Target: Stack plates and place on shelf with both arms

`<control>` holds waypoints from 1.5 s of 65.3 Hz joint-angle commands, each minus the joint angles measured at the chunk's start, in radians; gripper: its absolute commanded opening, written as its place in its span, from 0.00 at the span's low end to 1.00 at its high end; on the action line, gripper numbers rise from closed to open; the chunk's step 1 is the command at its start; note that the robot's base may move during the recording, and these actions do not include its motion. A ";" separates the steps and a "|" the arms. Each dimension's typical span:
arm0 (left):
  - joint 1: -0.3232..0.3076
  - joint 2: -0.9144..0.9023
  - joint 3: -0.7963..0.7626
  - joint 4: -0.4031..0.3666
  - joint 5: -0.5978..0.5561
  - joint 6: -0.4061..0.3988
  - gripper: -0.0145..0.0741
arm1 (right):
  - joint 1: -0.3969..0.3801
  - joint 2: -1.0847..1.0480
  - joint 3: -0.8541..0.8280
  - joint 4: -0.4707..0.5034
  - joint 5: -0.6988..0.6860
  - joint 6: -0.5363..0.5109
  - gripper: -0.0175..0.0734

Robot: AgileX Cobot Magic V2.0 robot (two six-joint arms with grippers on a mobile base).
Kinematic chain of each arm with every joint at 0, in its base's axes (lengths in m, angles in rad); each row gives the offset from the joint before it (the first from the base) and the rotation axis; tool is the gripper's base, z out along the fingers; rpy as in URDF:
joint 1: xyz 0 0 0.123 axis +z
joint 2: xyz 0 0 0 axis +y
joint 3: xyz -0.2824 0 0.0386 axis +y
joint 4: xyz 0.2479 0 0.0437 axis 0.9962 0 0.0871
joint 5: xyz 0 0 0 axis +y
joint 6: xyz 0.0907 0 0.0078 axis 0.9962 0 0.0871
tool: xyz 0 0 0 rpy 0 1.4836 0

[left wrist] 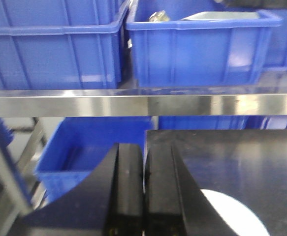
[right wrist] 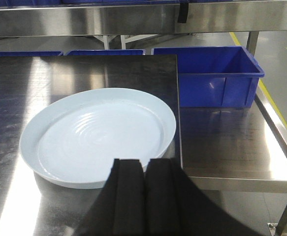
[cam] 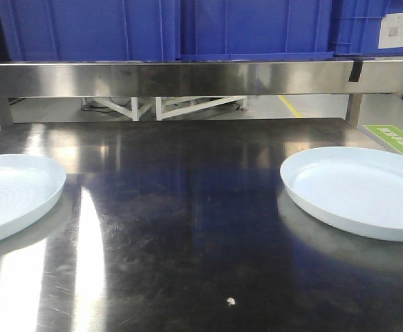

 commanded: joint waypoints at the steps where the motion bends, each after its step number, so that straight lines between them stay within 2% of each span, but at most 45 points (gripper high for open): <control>1: -0.012 0.107 -0.131 0.021 0.051 0.021 0.26 | -0.007 -0.018 0.001 -0.004 -0.089 -0.003 0.23; 14: -0.012 0.184 -0.183 0.014 0.085 0.049 0.26 | -0.007 -0.018 0.001 -0.004 -0.089 -0.003 0.23; 27: -0.012 0.188 -0.183 -0.038 0.091 0.049 0.26 | -0.007 -0.018 0.001 -0.004 -0.089 -0.003 0.23; 48: -0.012 0.198 -0.183 -0.043 0.114 0.047 0.26 | -0.007 -0.018 0.001 -0.004 -0.089 -0.003 0.23; 78: -0.012 0.200 -0.183 -0.043 0.029 0.047 0.26 | -0.007 -0.018 0.001 -0.004 -0.089 -0.003 0.23; 92: -0.012 0.200 -0.183 -0.043 0.033 0.047 0.26 | -0.007 -0.018 0.001 -0.006 -0.089 -0.004 0.23; 98: -0.012 0.200 -0.183 -0.043 0.033 0.047 0.26 | -0.007 -0.018 0.001 -0.005 -0.150 -0.003 0.23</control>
